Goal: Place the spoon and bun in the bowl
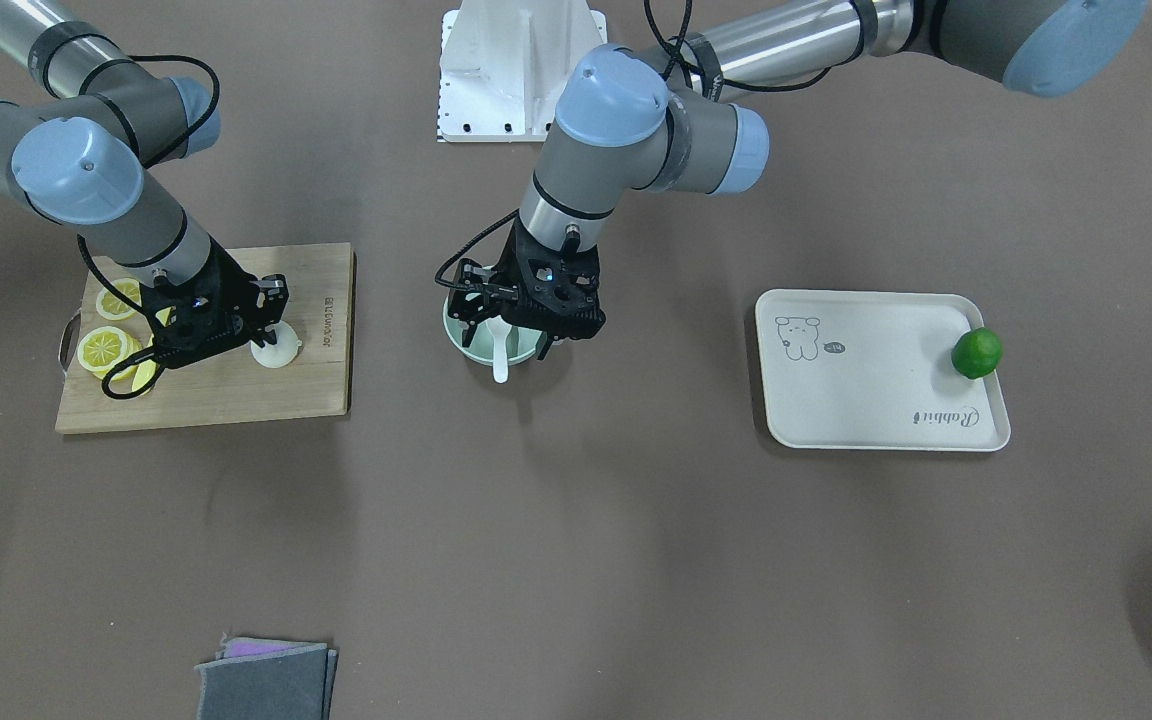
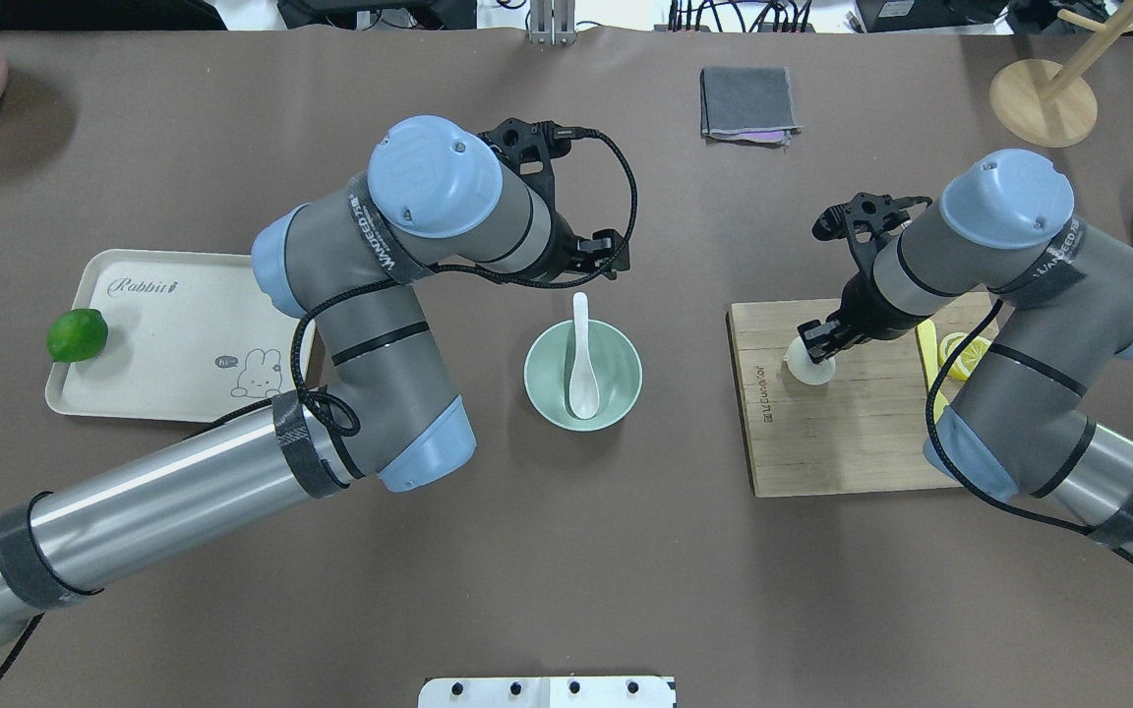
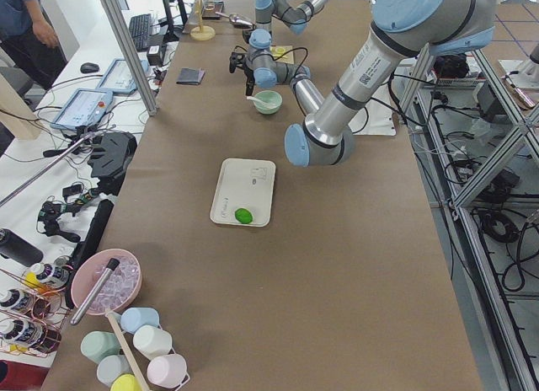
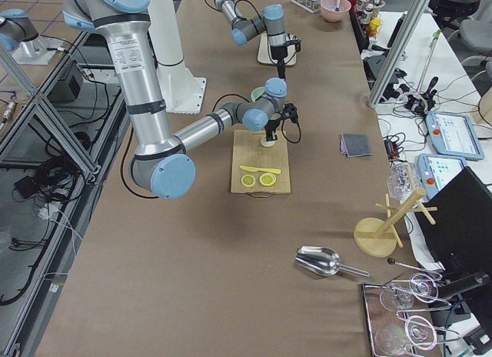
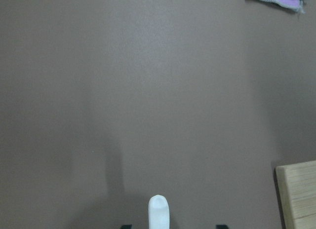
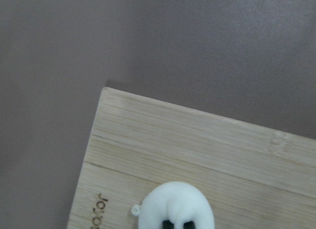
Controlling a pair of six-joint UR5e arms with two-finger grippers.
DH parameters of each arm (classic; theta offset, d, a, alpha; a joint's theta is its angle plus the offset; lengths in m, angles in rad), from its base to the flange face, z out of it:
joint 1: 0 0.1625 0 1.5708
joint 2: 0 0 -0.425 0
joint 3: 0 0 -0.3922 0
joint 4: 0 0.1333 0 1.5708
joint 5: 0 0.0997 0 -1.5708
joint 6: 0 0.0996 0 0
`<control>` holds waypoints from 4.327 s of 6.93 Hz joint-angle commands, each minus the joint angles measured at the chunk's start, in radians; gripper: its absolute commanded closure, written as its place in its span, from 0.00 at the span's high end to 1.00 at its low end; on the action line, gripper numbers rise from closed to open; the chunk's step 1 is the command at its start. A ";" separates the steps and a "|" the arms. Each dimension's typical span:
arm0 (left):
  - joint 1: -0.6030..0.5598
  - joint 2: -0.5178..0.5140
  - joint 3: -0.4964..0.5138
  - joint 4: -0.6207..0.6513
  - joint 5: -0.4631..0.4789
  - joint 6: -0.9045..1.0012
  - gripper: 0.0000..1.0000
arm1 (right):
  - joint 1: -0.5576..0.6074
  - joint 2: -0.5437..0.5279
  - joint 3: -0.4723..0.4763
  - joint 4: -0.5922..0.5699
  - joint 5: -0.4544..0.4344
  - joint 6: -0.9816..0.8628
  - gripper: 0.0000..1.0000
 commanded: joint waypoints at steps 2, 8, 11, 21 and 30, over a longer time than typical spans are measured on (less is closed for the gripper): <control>-0.101 0.259 -0.226 -0.037 -0.135 0.065 0.98 | 0.000 0.204 -0.035 -0.009 0.020 0.237 0.00; -0.352 0.501 -0.273 -0.050 -0.435 0.394 0.98 | -0.235 0.391 -0.087 0.004 -0.267 0.498 1.00; -0.359 0.543 -0.276 -0.053 -0.426 0.398 0.98 | -0.157 0.280 -0.026 0.002 -0.231 0.447 1.00; -0.726 1.103 -0.281 -0.077 -0.596 1.089 0.98 | 0.659 -0.228 -0.218 0.005 0.222 -0.621 1.00; -0.793 1.078 -0.309 0.275 -0.571 1.093 0.98 | 0.822 -0.450 -0.084 0.013 0.294 -0.628 1.00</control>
